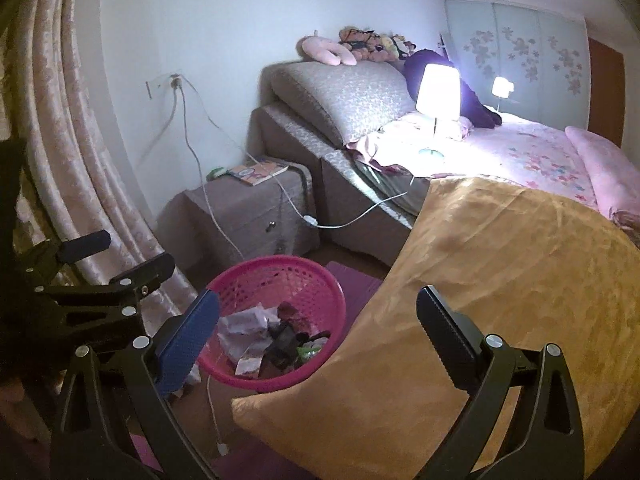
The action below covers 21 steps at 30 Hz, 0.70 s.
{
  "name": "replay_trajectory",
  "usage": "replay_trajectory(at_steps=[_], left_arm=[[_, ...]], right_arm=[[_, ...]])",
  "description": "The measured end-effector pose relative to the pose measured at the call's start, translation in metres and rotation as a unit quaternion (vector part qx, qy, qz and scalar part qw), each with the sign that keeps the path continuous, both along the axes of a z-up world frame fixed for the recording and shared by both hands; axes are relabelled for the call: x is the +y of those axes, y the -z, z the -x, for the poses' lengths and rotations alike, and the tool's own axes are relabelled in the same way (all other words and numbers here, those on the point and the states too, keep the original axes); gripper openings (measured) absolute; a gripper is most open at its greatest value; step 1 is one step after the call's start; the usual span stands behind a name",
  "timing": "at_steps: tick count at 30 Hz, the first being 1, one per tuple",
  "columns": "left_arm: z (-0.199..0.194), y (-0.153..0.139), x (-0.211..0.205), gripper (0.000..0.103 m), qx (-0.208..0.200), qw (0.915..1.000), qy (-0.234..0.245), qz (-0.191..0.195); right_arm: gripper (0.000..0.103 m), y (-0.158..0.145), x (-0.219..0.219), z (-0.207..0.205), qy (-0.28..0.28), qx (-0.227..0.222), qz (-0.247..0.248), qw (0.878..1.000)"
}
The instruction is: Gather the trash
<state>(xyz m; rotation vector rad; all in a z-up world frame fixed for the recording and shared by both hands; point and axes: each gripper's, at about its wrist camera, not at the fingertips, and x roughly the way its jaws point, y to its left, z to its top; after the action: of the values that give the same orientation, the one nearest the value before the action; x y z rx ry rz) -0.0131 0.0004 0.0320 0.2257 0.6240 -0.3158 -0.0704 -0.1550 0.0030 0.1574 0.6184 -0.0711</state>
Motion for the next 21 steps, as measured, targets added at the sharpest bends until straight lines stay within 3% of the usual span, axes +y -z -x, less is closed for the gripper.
replay_trajectory(at_steps=[21], left_arm=[[0.004, 0.010, 0.000, 0.092, -0.001, 1.0000, -0.001, -0.003]], right_arm=[[0.096, -0.001, 0.010, 0.009, 0.004, -0.004, 0.004, 1.000]])
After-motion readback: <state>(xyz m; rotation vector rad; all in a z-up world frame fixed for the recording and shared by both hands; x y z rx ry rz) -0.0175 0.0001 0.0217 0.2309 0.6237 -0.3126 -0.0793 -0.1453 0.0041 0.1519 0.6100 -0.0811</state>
